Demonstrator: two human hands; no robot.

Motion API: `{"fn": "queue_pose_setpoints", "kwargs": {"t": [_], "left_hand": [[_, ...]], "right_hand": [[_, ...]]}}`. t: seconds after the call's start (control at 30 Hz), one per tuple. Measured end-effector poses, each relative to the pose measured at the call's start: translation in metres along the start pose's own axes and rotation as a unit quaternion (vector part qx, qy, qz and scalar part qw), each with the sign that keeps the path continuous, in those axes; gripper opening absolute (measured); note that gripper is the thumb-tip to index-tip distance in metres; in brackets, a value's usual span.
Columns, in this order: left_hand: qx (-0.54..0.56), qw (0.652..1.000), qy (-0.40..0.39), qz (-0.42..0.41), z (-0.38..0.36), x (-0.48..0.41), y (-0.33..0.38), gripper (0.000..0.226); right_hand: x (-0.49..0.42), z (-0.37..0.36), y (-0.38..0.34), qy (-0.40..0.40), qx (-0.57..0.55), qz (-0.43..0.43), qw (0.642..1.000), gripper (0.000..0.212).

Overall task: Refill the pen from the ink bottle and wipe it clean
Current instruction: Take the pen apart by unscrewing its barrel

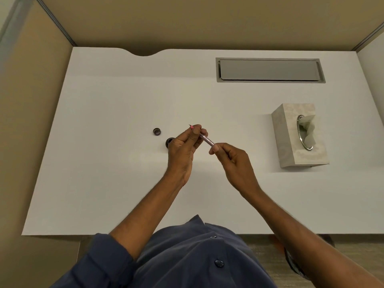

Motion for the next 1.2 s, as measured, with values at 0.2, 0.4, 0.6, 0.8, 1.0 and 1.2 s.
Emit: {"fn": "queue_pose_setpoints", "kwargs": {"t": [0.2, 0.4, 0.6, 0.8, 1.0, 1.2], "left_hand": [[0.038, 0.998, 0.003, 0.041, 0.005, -0.001, -0.011, 0.017], [0.058, 0.986, -0.142, 0.07, -0.013, -0.002, -0.006, 0.03], [0.018, 0.992, -0.115, 0.052, -0.008, 0.0, -0.007, 0.027], [0.022, 0.998, -0.052, 0.028, -0.005, 0.002, -0.004, 0.02], [0.03, 0.999, 0.007, 0.017, -0.001, 0.006, -0.004, 0.017], [0.088, 0.995, 0.021, 0.036, 0.001, 0.005, -0.014, 0.015]], "right_hand": [[0.009, -0.032, 0.031, -0.105, -0.282, -0.246, 0.921, 0.036], [0.022, -0.05, 0.031, -0.174, -0.462, -0.369, 0.788, 0.035], [0.028, -0.057, 0.023, -0.196, -0.498, -0.389, 0.75, 0.035], [0.013, -0.041, 0.034, -0.116, -0.393, -0.302, 0.861, 0.03], [0.004, -0.011, 0.017, -0.018, -0.166, -0.107, 0.98, 0.011], [0.008, -0.01, 0.032, 0.014, -0.28, -0.161, 0.946, 0.021]]}}
Point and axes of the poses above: each hand's wrist, its own x-axis away from the middle knuckle, its own z-axis out of the back of the hand, y = z × x, the point moved 9 cm from there along -x, towards the middle knuckle, and after that the axes turned 7 degrees about -x, right-handed, at the moved point
